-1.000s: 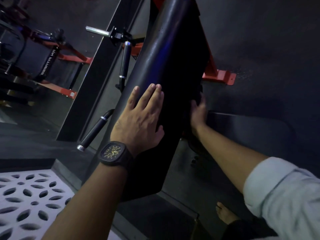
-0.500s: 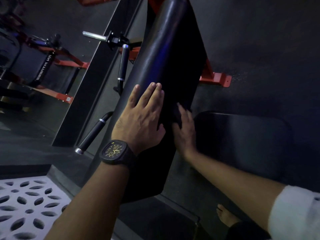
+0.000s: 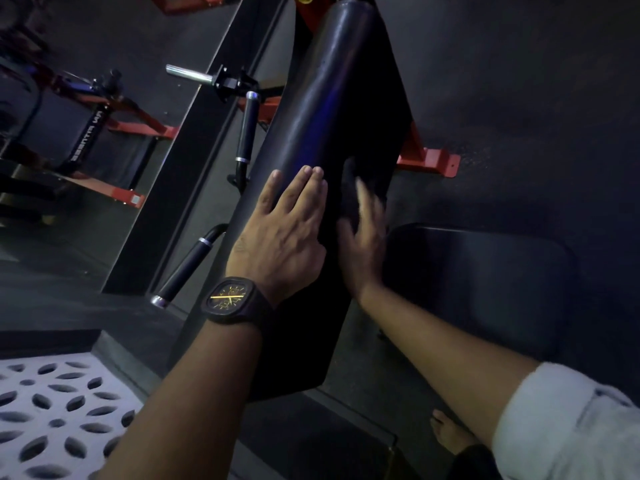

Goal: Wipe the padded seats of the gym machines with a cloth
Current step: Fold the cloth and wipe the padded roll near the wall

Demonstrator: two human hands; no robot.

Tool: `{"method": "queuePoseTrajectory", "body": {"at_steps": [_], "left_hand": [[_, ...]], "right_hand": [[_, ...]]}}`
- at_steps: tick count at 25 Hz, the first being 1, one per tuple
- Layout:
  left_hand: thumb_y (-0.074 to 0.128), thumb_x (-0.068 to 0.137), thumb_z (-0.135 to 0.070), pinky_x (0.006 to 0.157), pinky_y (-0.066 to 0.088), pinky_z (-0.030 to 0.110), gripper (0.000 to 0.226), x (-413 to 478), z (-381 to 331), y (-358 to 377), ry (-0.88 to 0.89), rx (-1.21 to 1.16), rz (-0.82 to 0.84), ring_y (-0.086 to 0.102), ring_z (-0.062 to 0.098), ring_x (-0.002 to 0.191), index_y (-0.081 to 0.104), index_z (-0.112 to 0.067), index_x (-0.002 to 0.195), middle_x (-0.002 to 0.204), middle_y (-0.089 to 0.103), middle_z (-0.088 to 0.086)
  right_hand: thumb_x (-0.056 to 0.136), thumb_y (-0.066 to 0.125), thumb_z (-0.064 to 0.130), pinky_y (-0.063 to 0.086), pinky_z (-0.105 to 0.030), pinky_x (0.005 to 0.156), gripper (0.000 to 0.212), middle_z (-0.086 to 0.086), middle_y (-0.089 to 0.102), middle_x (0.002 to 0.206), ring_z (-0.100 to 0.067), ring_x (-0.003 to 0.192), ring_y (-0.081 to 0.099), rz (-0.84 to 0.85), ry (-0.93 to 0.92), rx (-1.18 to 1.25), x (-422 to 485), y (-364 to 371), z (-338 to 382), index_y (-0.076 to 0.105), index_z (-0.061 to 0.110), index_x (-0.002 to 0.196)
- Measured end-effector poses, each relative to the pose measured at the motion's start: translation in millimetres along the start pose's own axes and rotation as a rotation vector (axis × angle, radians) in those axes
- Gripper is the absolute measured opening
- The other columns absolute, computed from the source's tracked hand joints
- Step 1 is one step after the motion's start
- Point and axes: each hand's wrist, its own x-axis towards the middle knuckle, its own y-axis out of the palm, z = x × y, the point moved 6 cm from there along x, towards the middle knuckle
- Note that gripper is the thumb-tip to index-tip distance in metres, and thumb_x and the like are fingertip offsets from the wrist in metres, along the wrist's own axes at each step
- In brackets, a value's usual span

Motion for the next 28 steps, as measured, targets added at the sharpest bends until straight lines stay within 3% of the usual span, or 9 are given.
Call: {"method": "queuePoseTrajectory", "body": {"at_steps": [2, 4, 9, 11, 15, 19, 23, 26, 28], "left_hand": [[0.043, 0.085, -0.020, 0.126, 0.008, 0.047, 0.070, -0.9, 1.6, -0.2, 0.005, -0.018, -0.037, 0.031, 0.028, 0.151, 0.042, 0.004, 0.150, 0.160, 0.036, 0.017], [0.041, 0.087, -0.017, 0.126, 0.006, 0.045, 0.066, -1.5, 3.6, 0.5, 0.016, -0.034, -0.062, 0.033, 0.030, 0.150, 0.043, 0.005, 0.149, 0.159, 0.038, 0.018], [0.037, 0.089, -0.013, 0.125, 0.003, 0.042, 0.061, -2.0, 3.8, -0.5, -0.012, -0.053, -0.091, 0.036, 0.031, 0.148, 0.044, 0.007, 0.147, 0.157, 0.041, 0.019], [0.040, 0.088, -0.013, 0.125, 0.008, 0.044, 0.062, -1.7, 4.0, -2.1, -0.017, -0.042, -0.099, 0.037, 0.031, 0.148, 0.044, 0.007, 0.147, 0.157, 0.041, 0.019], [0.044, 0.089, -0.017, 0.125, 0.011, 0.046, 0.063, -0.8, 2.8, -0.5, -0.033, -0.029, -0.085, 0.034, 0.029, 0.149, 0.044, 0.005, 0.148, 0.158, 0.039, 0.018], [0.049, 0.086, -0.020, 0.126, 0.010, 0.045, 0.065, -0.2, 4.5, -2.2, -0.044, -0.047, -0.065, 0.033, 0.028, 0.149, 0.047, 0.005, 0.146, 0.158, 0.039, 0.017], [0.056, 0.082, -0.025, 0.127, 0.009, 0.045, 0.074, -0.2, 4.5, -0.8, -0.056, -0.048, -0.029, 0.030, 0.027, 0.151, 0.042, 0.003, 0.150, 0.161, 0.036, 0.015], [0.058, 0.081, -0.027, 0.127, 0.008, 0.044, 0.076, 0.2, 5.2, -1.0, -0.061, -0.044, -0.017, 0.029, 0.027, 0.151, 0.043, 0.003, 0.149, 0.160, 0.038, 0.015], [0.054, 0.082, -0.030, 0.127, 0.008, 0.044, 0.077, 0.5, 5.1, -0.3, -0.056, -0.038, 0.004, 0.027, 0.026, 0.152, 0.041, 0.002, 0.151, 0.162, 0.034, 0.015]], "right_hand": [[0.091, 0.045, 0.036, 0.018, -0.020, 0.118, 0.066, -0.012, 0.035, 0.158, -0.020, 0.143, 0.030, 0.160, -0.216, -0.057, -51.8, 6.7, 6.7, 0.029, 0.038, 0.156], [0.092, 0.048, 0.037, 0.026, -0.033, 0.118, 0.066, -0.014, 0.034, 0.157, -0.023, 0.141, 0.033, 0.279, -0.402, -0.088, -56.3, 2.0, -4.0, 0.026, 0.043, 0.154], [0.087, 0.049, 0.030, 0.020, -0.017, 0.116, 0.066, -0.019, 0.040, 0.152, -0.021, 0.133, 0.038, 0.047, -0.225, -0.083, -35.5, 9.3, 9.9, 0.036, 0.030, 0.152], [0.088, 0.050, 0.030, 0.027, -0.028, 0.115, 0.063, -0.023, 0.042, 0.150, -0.026, 0.132, 0.039, 0.109, -0.462, -0.129, -18.3, 3.9, 17.0, 0.038, 0.022, 0.150], [0.089, 0.052, 0.027, 0.037, -0.037, 0.111, 0.060, -0.022, 0.048, 0.146, -0.031, 0.130, 0.047, -0.116, -0.162, -0.079, 49.2, -8.0, 19.4, 0.047, 0.014, 0.148], [0.086, 0.053, 0.023, 0.028, -0.029, 0.113, 0.063, -0.023, 0.045, 0.148, -0.029, 0.131, 0.042, 0.087, -0.537, -0.187, 30.2, -7.9, 29.7, 0.040, 0.025, 0.147], [0.089, 0.054, 0.029, 0.036, -0.038, 0.114, 0.059, -0.019, 0.047, 0.148, -0.030, 0.134, 0.045, -0.118, -0.173, -0.053, 66.8, -9.7, 41.9, 0.049, 0.017, 0.147], [0.086, 0.056, 0.020, 0.035, -0.040, 0.112, 0.062, -0.020, 0.047, 0.148, -0.032, 0.132, 0.045, 0.039, -0.599, -0.229, 40.4, -8.0, 49.0, 0.044, 0.022, 0.146], [0.089, 0.058, 0.021, 0.038, -0.040, 0.110, 0.057, -0.019, 0.050, 0.145, -0.029, 0.130, 0.047, -0.049, -0.506, -0.183, 83.1, -19.5, 51.3, 0.048, 0.020, 0.144]]}}
